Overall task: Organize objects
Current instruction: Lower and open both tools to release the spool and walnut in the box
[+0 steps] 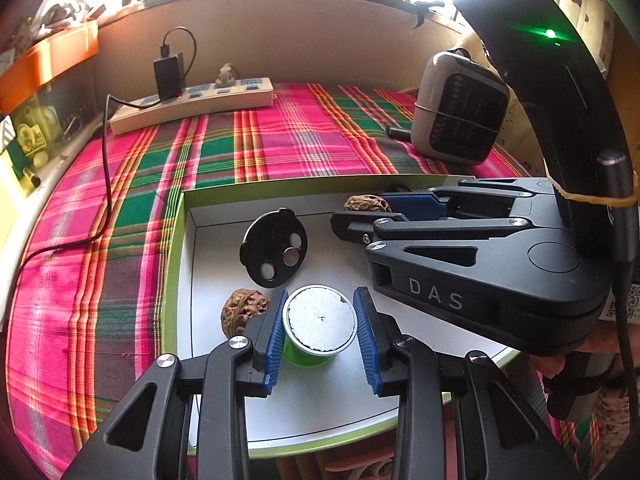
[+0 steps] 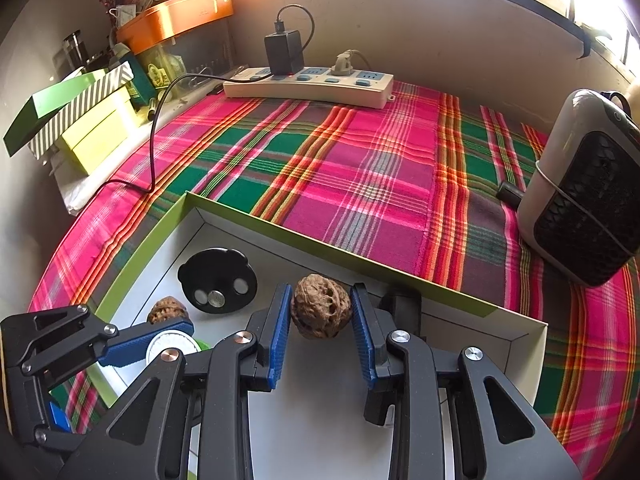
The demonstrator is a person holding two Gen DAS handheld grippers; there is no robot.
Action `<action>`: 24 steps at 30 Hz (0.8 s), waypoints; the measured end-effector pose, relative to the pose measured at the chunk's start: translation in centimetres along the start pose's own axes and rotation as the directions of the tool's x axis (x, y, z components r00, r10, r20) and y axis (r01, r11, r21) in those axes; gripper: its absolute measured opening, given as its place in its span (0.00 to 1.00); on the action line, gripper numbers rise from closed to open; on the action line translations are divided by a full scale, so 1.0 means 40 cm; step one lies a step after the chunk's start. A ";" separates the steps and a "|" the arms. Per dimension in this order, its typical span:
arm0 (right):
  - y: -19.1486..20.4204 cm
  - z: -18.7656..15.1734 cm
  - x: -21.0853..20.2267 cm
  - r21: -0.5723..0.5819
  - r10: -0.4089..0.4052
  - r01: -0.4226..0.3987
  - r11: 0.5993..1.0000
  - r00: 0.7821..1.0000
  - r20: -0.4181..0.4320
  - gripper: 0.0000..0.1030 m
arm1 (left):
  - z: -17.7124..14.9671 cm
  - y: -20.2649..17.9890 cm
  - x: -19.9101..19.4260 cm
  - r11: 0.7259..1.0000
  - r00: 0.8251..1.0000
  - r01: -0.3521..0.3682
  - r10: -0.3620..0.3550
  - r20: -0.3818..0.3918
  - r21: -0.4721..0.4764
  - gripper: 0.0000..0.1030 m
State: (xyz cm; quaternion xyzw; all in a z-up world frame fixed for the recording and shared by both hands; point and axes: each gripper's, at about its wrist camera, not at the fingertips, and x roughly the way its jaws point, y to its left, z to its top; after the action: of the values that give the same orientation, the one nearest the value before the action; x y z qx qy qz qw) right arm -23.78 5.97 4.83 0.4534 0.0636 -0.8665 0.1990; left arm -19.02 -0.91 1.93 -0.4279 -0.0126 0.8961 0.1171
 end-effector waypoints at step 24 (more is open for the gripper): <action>0.003 -0.001 0.001 0.002 -0.017 0.017 1.000 1.000 -0.004 0.31 | -0.005 0.003 0.009 1.000 1.000 -0.008 0.008 -0.024 0.003 0.32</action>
State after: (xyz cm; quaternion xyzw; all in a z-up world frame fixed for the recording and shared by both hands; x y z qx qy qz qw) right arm -23.73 5.86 4.81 0.4546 0.0672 -0.8674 0.1910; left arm -19.12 -0.97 1.53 -0.4387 -0.0083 0.8913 0.1142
